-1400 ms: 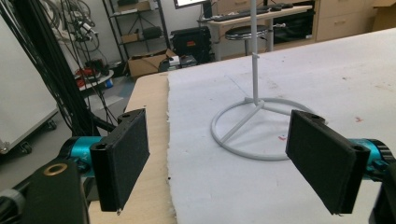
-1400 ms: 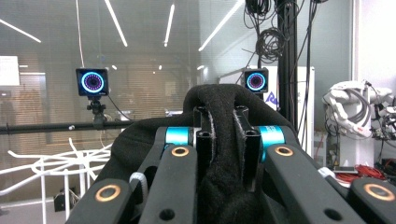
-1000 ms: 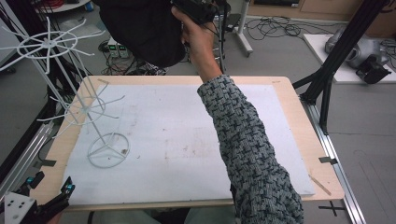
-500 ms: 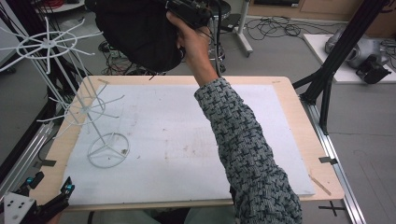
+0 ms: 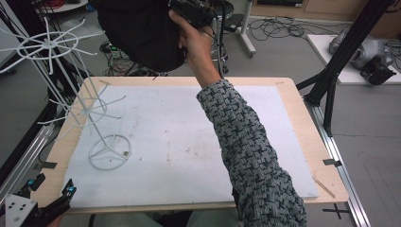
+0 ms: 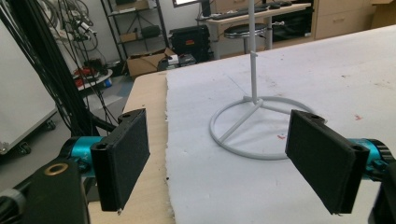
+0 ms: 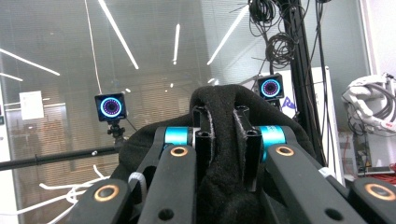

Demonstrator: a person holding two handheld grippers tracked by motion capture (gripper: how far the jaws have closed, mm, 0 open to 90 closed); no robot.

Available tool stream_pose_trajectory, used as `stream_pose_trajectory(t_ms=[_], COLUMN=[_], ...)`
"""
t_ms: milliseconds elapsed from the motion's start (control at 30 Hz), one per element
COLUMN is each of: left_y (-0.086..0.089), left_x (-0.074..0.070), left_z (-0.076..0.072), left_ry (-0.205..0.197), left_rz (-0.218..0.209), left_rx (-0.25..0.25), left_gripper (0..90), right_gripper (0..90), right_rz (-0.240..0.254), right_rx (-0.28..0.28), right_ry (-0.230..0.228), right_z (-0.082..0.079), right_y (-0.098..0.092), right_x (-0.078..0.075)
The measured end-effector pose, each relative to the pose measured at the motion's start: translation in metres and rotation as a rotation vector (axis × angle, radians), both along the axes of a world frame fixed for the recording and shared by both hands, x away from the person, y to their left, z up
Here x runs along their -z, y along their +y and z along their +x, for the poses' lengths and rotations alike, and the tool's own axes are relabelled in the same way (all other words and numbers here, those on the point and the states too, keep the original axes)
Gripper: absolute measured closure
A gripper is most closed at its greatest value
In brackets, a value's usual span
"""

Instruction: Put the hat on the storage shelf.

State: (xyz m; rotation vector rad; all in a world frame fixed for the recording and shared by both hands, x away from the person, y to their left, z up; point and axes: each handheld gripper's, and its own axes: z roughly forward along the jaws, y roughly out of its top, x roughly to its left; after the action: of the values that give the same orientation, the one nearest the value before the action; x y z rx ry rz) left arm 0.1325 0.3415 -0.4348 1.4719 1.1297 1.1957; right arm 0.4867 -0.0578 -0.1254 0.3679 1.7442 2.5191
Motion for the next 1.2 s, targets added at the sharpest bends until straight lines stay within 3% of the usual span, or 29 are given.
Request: stream_pose_trajectory(t_ms=[167, 333, 600, 1200], left_y=[0.0, 0.0, 0.001, -0.001], left_x=[0.0, 0.0, 0.0, 0.001], left_z=[0.0, 0.0, 0.001, 0.003], left_ry=[0.002, 0.002, 0.002, 0.005], left_rz=[0.0, 0.0, -0.004, 0.001], left_rx=[0.0, 0.001, 0.002, 0.007], left_gripper=[21.6, 21.6, 21.6, 21.7], right_gripper=[81.4, 81.3, 80.8, 76.6], right_rz=[0.018, 0.002, -0.058, -0.086], right_rx=[-0.012, -0.022, -0.022, -0.034], right_ry=[-0.009, -0.017, -0.001, 0.066], right_z=[-0.003, -0.006, -0.006, -0.002], right_y=[0.0, 0.005, 0.016, 0.019], right_x=[-0.006, -0.008, 0.002, 0.028])
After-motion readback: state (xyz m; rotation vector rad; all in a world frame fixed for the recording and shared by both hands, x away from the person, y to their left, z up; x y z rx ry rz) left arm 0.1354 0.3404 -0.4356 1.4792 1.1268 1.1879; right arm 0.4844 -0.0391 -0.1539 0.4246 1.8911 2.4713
